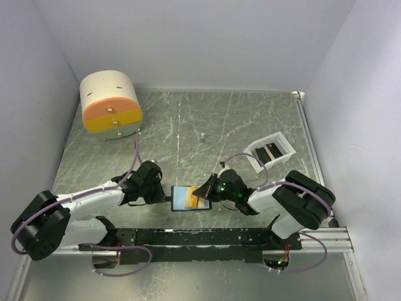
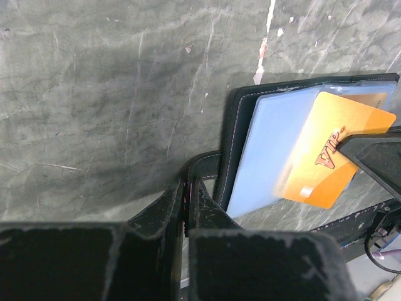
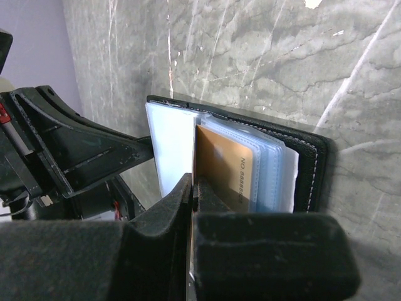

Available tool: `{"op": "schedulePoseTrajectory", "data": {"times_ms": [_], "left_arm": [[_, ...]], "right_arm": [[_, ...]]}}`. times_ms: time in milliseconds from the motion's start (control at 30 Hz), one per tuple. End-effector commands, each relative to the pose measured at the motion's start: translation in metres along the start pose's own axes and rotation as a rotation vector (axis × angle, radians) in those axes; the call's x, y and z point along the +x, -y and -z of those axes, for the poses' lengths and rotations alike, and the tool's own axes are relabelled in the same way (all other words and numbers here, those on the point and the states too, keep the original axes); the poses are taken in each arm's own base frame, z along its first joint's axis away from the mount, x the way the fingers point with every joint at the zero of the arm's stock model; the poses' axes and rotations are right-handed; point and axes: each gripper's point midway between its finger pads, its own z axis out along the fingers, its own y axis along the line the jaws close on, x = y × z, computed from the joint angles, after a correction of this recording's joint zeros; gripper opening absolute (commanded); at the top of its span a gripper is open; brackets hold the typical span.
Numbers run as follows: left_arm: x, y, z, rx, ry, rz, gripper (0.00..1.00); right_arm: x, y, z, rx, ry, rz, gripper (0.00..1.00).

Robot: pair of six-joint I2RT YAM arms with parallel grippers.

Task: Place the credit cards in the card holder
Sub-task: Insert the credit card into the card holder.

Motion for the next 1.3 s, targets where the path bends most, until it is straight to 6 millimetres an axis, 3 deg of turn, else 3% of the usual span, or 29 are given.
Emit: {"op": "schedulePoseTrajectory", "data": {"times_ms": [0, 400, 900, 1267], "left_arm": [[0.017, -0.024, -0.004, -0.085, -0.062, 0.0, 0.07], [0.019, -0.026, -0.005, -0.089, -0.068, 0.001, 0.07], [0.019, -0.027, -0.004, -0.092, -0.062, 0.002, 0.07], [0.019, -0.027, -0.004, -0.087, -0.06, 0.008, 0.07]], "right_arm": [[0.003, -0.001, -0.004, 0.004, -0.023, 0.026, 0.0], [0.007, -0.002, -0.011, 0.0, -0.063, 0.063, 0.0], [0.007, 0.001, -0.005, 0.062, -0.091, 0.117, 0.0], [0.015, -0.001, -0.019, 0.041, -0.15, 0.114, 0.0]]}}
